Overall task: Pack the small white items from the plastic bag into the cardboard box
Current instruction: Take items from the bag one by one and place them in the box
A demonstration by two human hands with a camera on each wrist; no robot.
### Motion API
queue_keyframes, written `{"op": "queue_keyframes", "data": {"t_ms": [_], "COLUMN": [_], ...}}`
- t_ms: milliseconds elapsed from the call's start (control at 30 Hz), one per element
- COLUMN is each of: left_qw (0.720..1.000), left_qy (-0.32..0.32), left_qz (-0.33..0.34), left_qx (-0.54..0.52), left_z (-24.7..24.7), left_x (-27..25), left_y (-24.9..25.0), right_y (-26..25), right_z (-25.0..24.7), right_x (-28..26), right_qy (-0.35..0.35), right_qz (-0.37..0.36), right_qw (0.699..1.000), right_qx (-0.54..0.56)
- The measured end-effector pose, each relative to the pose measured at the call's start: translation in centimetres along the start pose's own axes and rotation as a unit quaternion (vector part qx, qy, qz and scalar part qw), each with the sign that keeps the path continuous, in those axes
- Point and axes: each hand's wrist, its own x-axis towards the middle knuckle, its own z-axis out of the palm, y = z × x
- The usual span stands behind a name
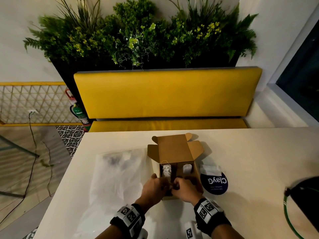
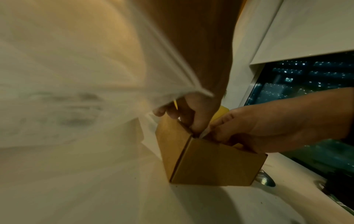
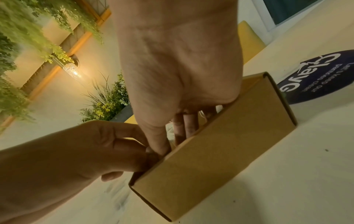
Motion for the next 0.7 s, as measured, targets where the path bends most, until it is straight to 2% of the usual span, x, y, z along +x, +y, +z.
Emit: {"op": "queue_keyframes", "data": {"t_ms": [167,367,500,700], "left_qw": [1.0,0.999,1.0,0.996], "left_qy": [-0.002,-0.021,-0.024,-0.056], "left_qz": [-0.001,0.006,0.011,0.05], "left_qx": [0.009,0.031,0.014,0.052], "left_z": [-0.2,-0.9,-1.4,-1.5], "left_x": [-0.1,0.0,0.2,0.1], "left_y": [0.3,0.9,1.0,1.1], "right_y": [-0.1,-0.6,-0.3,-0.5], "right_z": [-0.2,-0.4,-0.5,-0.7], "right_x": [0.0,-0.3,-0.4,-0.5], "right_qy": [-0.006,-0.021,-0.008,-0.018], "right_qz": [0.013,-0.004,0.001,0.001], "right_qw": [0.999,0.999,1.0,0.999], "right_qx": [0.029,0.03,0.025,0.044]}}
